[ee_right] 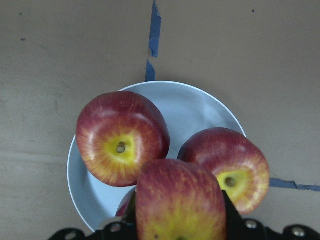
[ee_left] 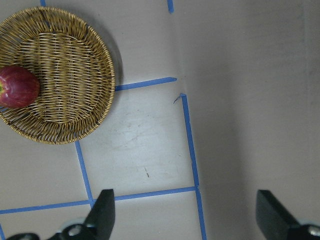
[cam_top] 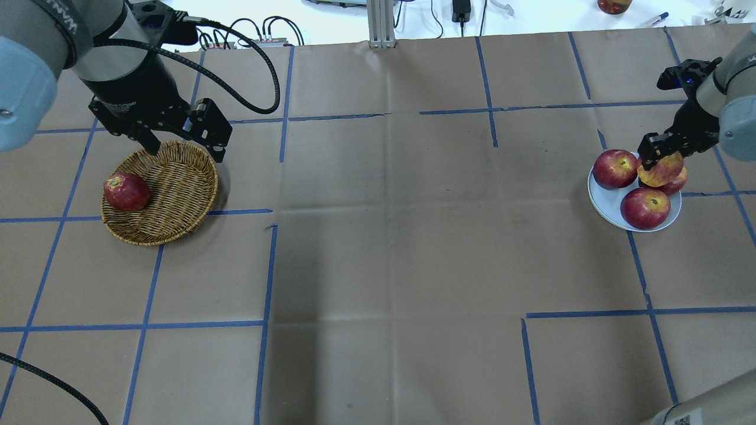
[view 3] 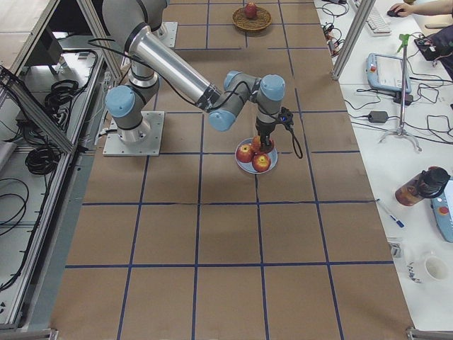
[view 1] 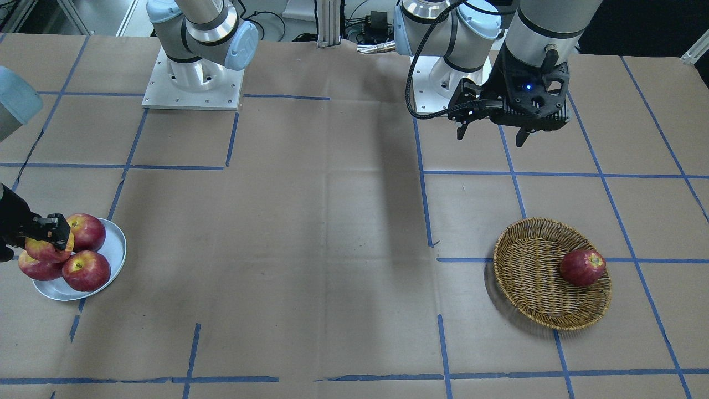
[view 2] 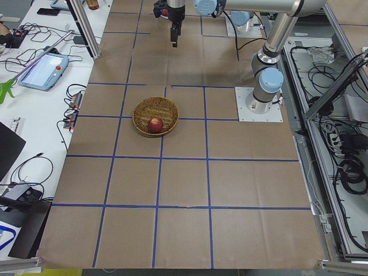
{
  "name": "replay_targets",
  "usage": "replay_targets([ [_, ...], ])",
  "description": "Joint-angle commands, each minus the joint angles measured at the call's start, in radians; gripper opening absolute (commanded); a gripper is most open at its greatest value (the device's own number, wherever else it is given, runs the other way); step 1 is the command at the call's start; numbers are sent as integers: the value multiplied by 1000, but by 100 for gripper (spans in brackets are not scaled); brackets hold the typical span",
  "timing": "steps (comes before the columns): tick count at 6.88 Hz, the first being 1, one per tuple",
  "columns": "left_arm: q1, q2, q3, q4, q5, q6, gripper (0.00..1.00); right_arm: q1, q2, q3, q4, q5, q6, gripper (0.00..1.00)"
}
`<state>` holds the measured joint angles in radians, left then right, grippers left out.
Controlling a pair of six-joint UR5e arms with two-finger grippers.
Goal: Transfer apple from basket to plate
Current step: 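Lower the apple onto the white plate and open the right gripper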
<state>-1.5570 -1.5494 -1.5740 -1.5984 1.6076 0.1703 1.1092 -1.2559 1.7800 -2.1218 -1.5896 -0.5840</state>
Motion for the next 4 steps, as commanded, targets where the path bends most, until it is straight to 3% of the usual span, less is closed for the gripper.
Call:
replay_targets([
  [1, 0, 0, -1, -2, 0, 0, 99, 0, 4, -4, -1, 0, 6, 100],
  [4, 0, 0, -1, -2, 0, 0, 99, 21, -60, -43, 15, 32, 16, 100],
])
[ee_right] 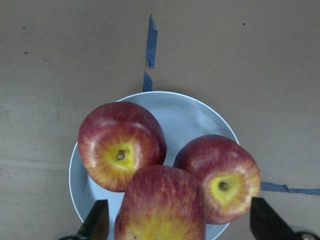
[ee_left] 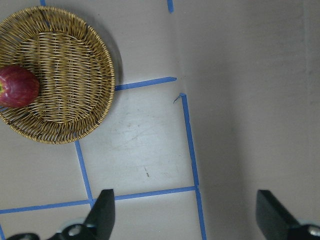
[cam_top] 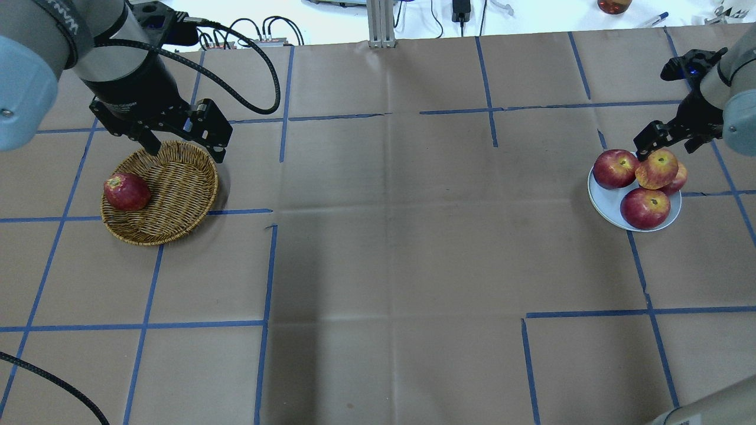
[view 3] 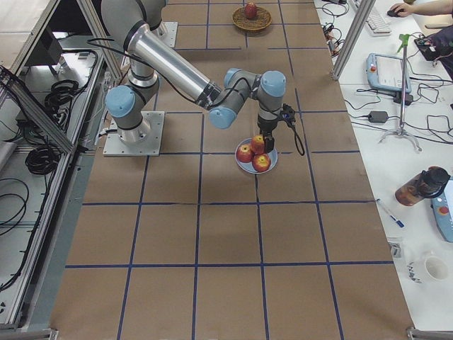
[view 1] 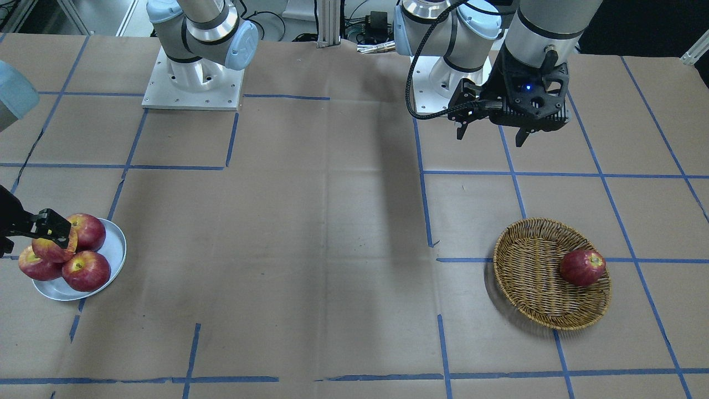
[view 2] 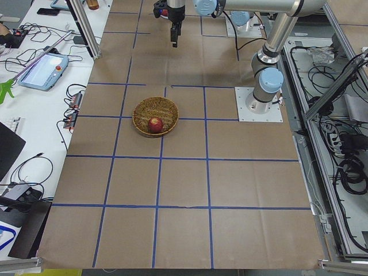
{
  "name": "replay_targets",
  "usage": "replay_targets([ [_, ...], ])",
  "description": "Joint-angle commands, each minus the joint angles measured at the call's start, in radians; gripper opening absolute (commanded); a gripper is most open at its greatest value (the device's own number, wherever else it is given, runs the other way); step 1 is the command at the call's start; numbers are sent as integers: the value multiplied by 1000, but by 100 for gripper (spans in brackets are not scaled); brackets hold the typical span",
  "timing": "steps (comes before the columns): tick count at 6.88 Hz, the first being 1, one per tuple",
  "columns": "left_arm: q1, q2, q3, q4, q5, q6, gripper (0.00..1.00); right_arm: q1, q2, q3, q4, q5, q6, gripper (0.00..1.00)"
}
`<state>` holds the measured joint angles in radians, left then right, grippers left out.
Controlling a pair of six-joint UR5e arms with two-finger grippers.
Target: Transfer apple from basket to plate
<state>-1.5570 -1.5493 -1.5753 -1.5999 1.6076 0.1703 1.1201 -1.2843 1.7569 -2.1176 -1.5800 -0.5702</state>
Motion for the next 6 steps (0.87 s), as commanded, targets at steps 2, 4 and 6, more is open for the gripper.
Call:
replay_targets([
  [2, 0, 0, 0, 0, 0, 0, 99, 122, -129, -48, 114, 48, 135, 100],
  [4, 0, 0, 1, 0, 0, 0, 99, 277, -228, -51, 264, 40, 383, 100],
  [6, 0, 0, 1, 0, 0, 0, 99, 387, -271, -54, 326, 41, 504, 100],
])
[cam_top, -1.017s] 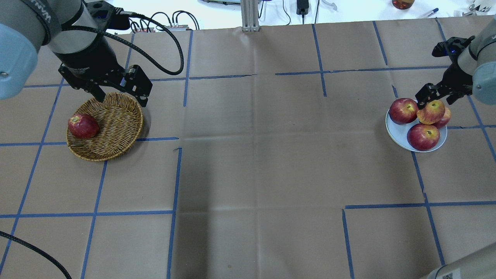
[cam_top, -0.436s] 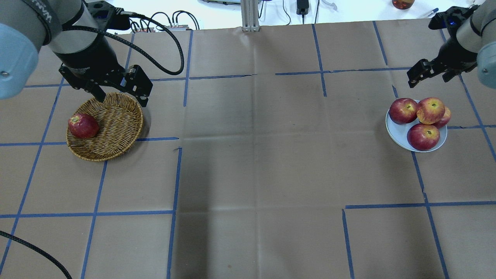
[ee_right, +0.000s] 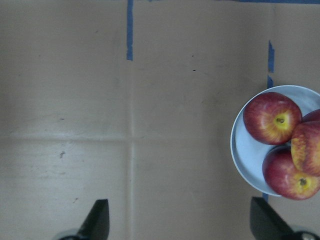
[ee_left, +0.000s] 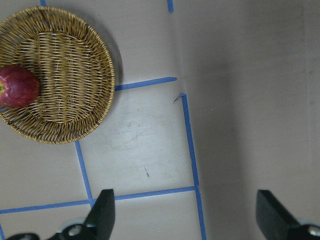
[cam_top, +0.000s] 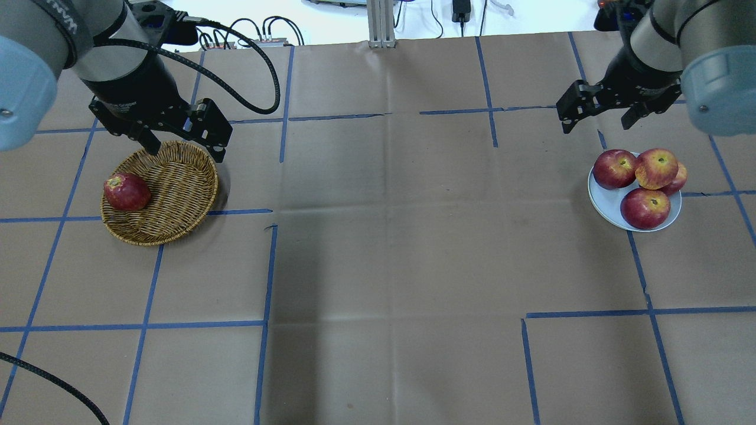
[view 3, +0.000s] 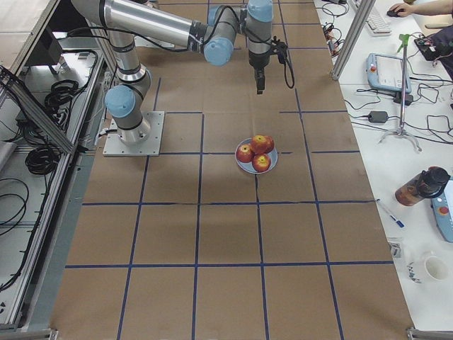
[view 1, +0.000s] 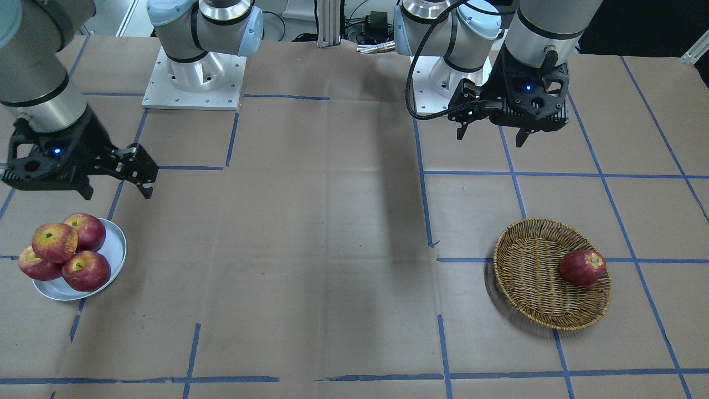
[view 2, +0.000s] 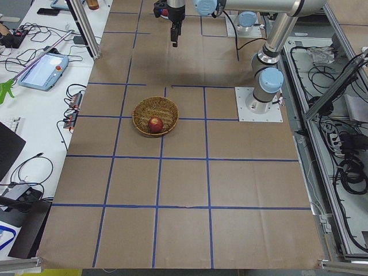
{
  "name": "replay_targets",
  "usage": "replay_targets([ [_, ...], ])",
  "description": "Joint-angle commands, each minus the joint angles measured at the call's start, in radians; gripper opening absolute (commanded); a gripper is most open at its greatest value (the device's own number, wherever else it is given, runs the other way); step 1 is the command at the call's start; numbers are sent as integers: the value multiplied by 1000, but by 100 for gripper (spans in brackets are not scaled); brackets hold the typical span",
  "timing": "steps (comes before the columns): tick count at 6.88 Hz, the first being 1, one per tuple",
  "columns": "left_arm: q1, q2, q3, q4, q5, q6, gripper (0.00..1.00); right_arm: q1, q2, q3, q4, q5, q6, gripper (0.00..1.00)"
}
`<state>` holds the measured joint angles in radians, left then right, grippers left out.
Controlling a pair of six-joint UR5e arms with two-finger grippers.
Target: Transfer apple from basket to plate
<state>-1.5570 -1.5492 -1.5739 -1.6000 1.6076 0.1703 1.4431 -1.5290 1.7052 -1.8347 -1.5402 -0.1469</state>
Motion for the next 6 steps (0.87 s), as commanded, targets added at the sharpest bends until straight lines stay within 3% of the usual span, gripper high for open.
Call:
replay_targets([
  [1, 0, 0, 0, 0, 0, 0, 99, 94, -28, -22, 75, -1, 104, 100],
  [4, 0, 0, -2, 0, 0, 0, 99, 92, -8, -131, 185, -23, 109, 100],
  [6, 0, 0, -2, 0, 0, 0, 99, 94, -13, -125, 186, -21, 109, 100],
])
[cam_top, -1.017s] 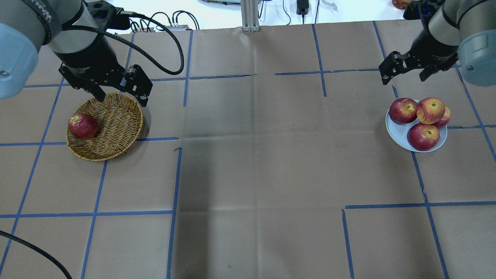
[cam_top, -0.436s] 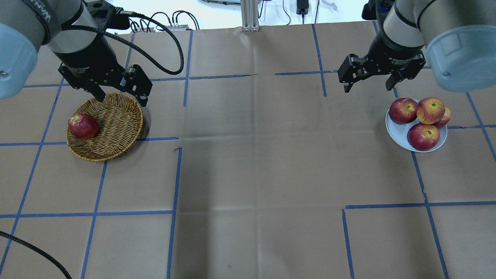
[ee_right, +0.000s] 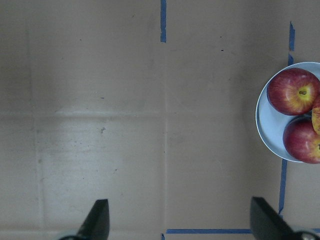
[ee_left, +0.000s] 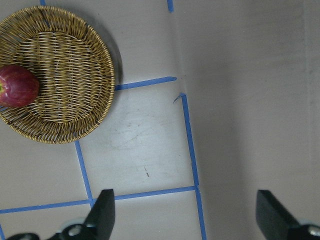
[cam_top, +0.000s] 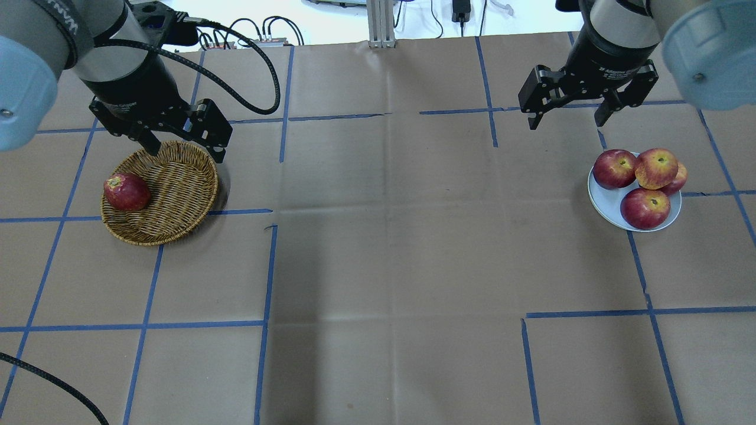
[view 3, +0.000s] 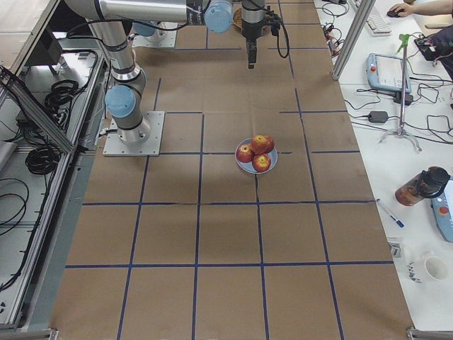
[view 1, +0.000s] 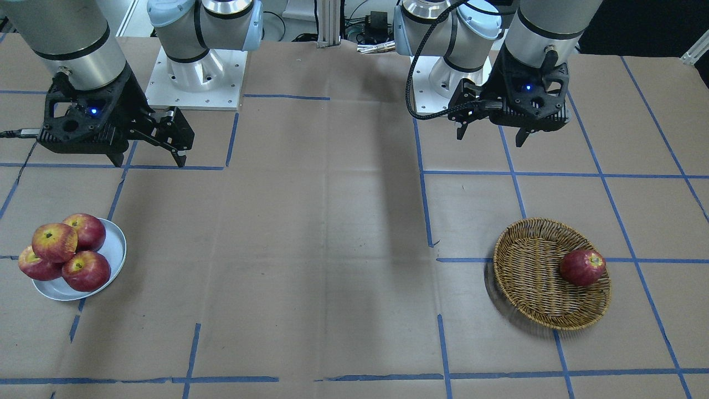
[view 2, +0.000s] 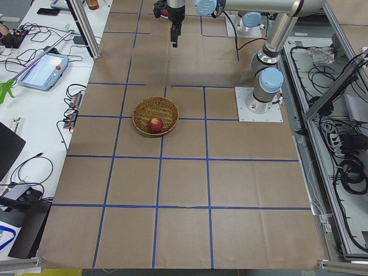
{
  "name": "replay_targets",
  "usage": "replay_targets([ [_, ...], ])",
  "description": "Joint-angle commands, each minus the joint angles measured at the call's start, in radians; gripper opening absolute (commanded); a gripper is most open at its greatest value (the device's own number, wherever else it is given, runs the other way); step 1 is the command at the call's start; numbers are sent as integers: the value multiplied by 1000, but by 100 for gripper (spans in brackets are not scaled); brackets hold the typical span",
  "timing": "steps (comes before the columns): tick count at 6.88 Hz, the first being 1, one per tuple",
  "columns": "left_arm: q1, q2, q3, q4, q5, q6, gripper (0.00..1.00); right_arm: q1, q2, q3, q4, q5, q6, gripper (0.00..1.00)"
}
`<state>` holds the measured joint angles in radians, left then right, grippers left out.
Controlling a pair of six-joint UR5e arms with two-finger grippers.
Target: Transfer apple from basket to plate
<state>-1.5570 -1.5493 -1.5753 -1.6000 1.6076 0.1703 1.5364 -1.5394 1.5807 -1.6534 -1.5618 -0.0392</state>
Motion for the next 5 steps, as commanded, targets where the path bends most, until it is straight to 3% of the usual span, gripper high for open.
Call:
replay_targets([
  [1, 0, 0, 0, 0, 0, 0, 99, -1, -1, -1, 4, 2, -1, 100],
  [5, 0, 0, 0, 0, 0, 0, 99, -1, 1, 2, 3, 0, -7, 100],
])
